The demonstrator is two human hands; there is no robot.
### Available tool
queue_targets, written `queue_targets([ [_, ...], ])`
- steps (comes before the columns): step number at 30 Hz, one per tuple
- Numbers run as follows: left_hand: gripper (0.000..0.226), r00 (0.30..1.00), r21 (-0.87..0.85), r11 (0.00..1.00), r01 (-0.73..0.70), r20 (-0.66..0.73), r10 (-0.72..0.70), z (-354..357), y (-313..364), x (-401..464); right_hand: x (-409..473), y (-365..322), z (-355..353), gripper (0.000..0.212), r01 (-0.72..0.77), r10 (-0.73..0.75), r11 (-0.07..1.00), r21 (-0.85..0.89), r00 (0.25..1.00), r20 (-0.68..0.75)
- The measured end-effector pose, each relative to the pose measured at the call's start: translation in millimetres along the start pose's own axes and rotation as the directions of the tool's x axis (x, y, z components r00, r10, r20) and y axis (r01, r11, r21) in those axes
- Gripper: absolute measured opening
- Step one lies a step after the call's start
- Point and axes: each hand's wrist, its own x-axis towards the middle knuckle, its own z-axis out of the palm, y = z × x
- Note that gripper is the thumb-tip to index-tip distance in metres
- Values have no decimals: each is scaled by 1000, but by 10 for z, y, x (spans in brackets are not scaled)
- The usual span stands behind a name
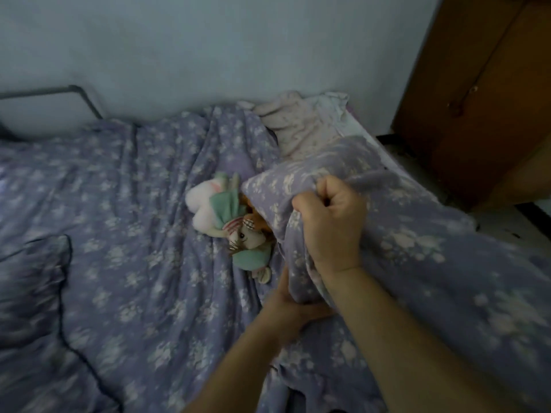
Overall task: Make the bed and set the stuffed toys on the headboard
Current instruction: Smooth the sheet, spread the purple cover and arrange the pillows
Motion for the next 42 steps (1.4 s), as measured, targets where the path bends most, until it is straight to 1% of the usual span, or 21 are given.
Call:
queue_targets([
  [2, 66, 993, -9, 996, -89, -77, 88, -199, 123, -212, -127, -228, 318, 43, 83, -84, 996, 32, 995, 50],
  [3, 66, 985, 1, 991, -136, -107, 136, -385, 200, -354, -213, -352, 543, 42, 110, -114, 992, 59, 991, 74],
  [4, 66, 979, 15, 986, -164, -122, 165, -463, 275, -430, -245, -429, 650, 42, 135, -142, 987, 83, 987, 77],
  [6, 65, 946, 60, 973, -224, -227, 232, -908, 395, -714, -429, -624, 1111, 45, 165, -186, 971, 171, 976, 113],
  [9, 79, 885, 145, 948, -283, -341, 316, -1467, 556, -1096, -644, -837, 1658, 45, 175, -219, 952, 249, 963, 159],
  [10, 80, 862, 169, 942, -289, -383, 333, -1671, 584, -1239, -741, -885, 1859, 45, 168, -222, 949, 267, 957, 186],
  [12, 72, 831, 197, 943, -270, -447, 331, -2002, 620, -1499, -891, -937, 2195, 45, 140, -210, 946, 291, 951, 226],
  [14, 61, 769, 220, 943, -250, -547, 332, -2421, 583, -1859, -1125, -951, 2626, 45, 89, -188, 945, 315, 936, 299],
  [17, 69, 679, 246, 955, -167, -673, 293, -2882, 495, -2291, -1396, -863, 3098, 45, 17, -126, 965, 263, 907, 402],
  [19, 69, 616, 278, 958, -66, -744, 258, -3173, 341, -2524, -1556, -722, 3352, 42, -23, -52, 988, 151, 879, 473],
  [21, 67, 559, 312, 949, 51, -796, 232, -3451, 122, -2712, -1721, -537, 3583, 37, -3, 10, 1000, -13, 806, 591],
  [23, 45, 505, 341, 915, 216, -841, 194, -3638, -117, -2817, -1863, -346, 3708, 33, 107, 61, 979, -176, 665, 744],
  [24, 36, 467, 312, 898, 310, -873, 141, -3721, -252, -2856, -1950, -261, 3760, 32, 156, 99, 961, -229, 580, 809],
  [25, 36, 422, 256, 894, 368, -903, 85, -3771, -372, -2877, -2018, -199, 3782, 31, 181, 139, 948, -261, 503, 853],
  [27, 41, 362, 126, 913, 389, -932, -26, -3808, -547, -2862, -2129, -52, 3761, 30, 162, 224, 937, -310, 403, 887],
  [29, 42, 373, 81, 930, 359, -926, -63, -3804, -639, -2787, -2178, 97, 3689, 29, 143, 303, 914, -379, 378, 875],
  [32, 40, 395, 60, 939, 338, -915, -84, -3774, -700, -2615, -2149, 312, 3516, 30, 148, 404, 863, -484, 373, 835],
  [34, 37, 418, 76, 942, 326, -906, -71, -3739, -705, -2482, -2106, 419, 3370, 31, 142, 443, 835, -531, 399, 803],
  [39, 27, 462, 143, 941, 305, -887, -15, -3520, -655, -2167, -1998, 647, 2847, 30, 14, 551, 786, -618, 439, 710],
  [40, 25, 496, 160, 939, 304, -868, -12, -3395, -648, -2039, -1943, 694, 2631, 30, -25, 575, 768, -639, 464, 674],
  [42, 24, 532, 163, 938, 305, -846, -26, -3235, -649, -1922, -1910, 761, 2356, 30, -81, 609, 748, -659, 480, 632],
])
